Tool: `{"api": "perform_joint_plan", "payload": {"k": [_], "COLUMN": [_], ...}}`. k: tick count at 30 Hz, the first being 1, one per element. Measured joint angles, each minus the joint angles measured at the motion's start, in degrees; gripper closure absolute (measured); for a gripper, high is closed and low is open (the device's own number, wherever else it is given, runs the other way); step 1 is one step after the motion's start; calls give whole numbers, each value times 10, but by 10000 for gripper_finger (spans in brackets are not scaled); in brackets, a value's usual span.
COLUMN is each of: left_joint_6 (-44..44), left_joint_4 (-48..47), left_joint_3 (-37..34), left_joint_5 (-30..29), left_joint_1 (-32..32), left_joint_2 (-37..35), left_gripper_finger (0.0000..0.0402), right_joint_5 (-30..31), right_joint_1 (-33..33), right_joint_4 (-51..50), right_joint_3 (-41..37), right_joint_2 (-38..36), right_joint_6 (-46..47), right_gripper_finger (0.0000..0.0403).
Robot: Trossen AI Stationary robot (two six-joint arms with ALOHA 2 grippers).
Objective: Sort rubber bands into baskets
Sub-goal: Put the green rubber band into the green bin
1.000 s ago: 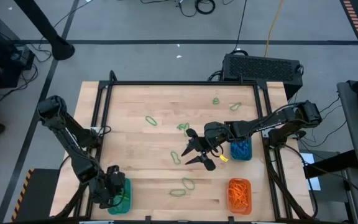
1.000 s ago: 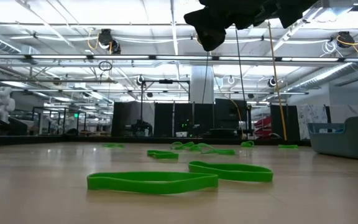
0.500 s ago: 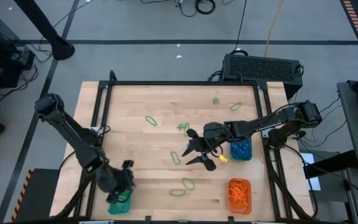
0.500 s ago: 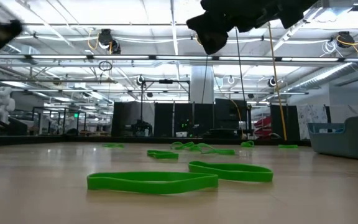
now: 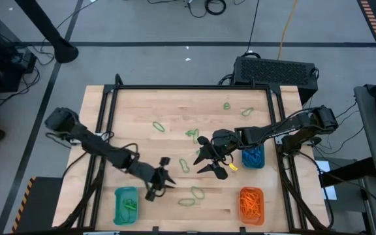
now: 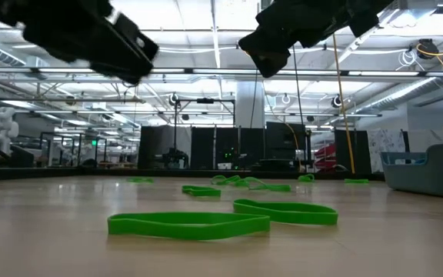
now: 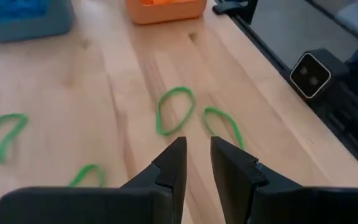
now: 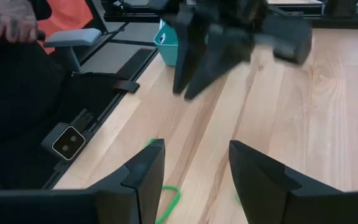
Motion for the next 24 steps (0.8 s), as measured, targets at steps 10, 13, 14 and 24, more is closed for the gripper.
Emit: {"api": "perform_joint_plan", "payload": {"k": [10, 13, 14, 24], "left_joint_6": [-3, -1, -1, -4], "left_joint_4": [-4, -17, -17, -14], "left_joint_3": [65, 89, 97, 173], "left_joint_5": [48, 48, 48, -17], "left_joint_1": [12, -1, -6, -47], "left_joint_2": [115, 134, 142, 234], "left_gripper_finger": [322, 322, 320, 224], "right_joint_5": [46, 61, 62, 62], "right_joint_1": [0, 0, 0, 11], "right_joint_4": [6, 7, 8, -2], "right_joint_3": [0, 0, 0, 0], "right_joint_2": [0, 0, 0, 0], "right_joint_6": [-4, -4, -4, 66], "right_gripper_finger": [232, 232, 232, 232]}}
